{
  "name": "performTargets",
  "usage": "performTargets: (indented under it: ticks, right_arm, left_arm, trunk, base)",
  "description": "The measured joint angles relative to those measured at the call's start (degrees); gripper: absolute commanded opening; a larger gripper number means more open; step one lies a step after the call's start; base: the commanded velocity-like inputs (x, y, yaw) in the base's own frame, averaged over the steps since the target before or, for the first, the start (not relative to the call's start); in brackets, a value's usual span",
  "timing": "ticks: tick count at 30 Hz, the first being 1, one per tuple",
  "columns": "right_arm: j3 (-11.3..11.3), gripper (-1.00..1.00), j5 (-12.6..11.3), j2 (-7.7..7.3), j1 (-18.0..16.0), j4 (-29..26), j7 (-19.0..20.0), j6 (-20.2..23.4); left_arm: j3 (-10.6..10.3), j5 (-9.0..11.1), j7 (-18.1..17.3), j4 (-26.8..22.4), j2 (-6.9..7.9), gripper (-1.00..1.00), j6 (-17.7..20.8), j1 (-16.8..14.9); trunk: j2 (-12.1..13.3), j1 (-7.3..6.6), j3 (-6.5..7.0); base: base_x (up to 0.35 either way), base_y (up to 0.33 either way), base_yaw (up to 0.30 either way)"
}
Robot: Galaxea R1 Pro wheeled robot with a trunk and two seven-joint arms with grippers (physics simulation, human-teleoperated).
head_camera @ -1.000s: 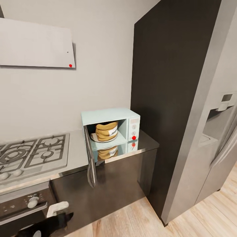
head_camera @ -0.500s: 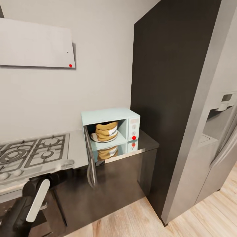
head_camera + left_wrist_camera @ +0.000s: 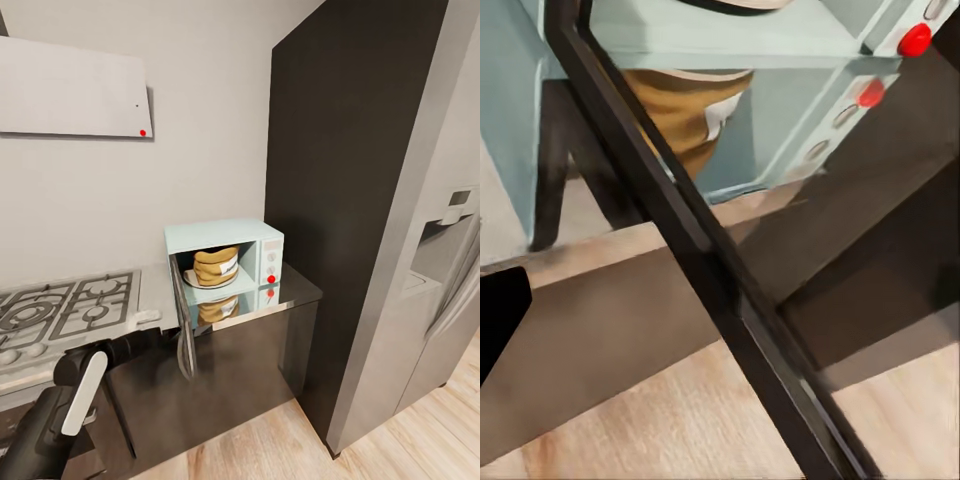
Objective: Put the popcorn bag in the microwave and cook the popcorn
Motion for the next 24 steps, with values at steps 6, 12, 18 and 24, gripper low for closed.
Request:
performTargets:
  ticks: [6, 12, 18, 24]
  right_arm:
    - [-0.1, 1.0, 0.1, 1.31, 1.7, 0.0, 0.1, -0.2]
    - [-0.1, 1.0, 0.1, 1.69, 1.8, 0.0, 0.1, -0.3]
    - [-0.1, 1.0, 0.1, 1.67, 1.8, 0.0, 0.0, -0.3]
    - [-0.1, 1.0, 0.1, 1.65, 1.8, 0.0, 0.0, -0.3]
  left_arm:
    - [0.0, 1.4, -1.5, -0.9, -0.52, 1.0, -0.9, 0.1]
    - [1.2, 2.3, -3.5, -1.0, -0.59, 1.0, -1.7, 0.1]
    - [1.1, 1.8, -5.2, -1.1, -0.6, 1.0, -1.8, 0.1]
    - [-3.3, 1.4, -7.6, -0.8, -0.68, 1.0, -11.5, 0.1]
  trunk:
    - [0.0, 0.0, 0.0]
    - [0.0, 0.0, 0.04]
    - [0.0, 0.0, 0.27]
    - [0.0, 0.0, 0.51]
  base:
    - [0.0, 0.0, 0.0]
    - [0.0, 0.0, -0.048]
    - [0.0, 0.0, -0.202]
    - [0.0, 0.0, -0.212]
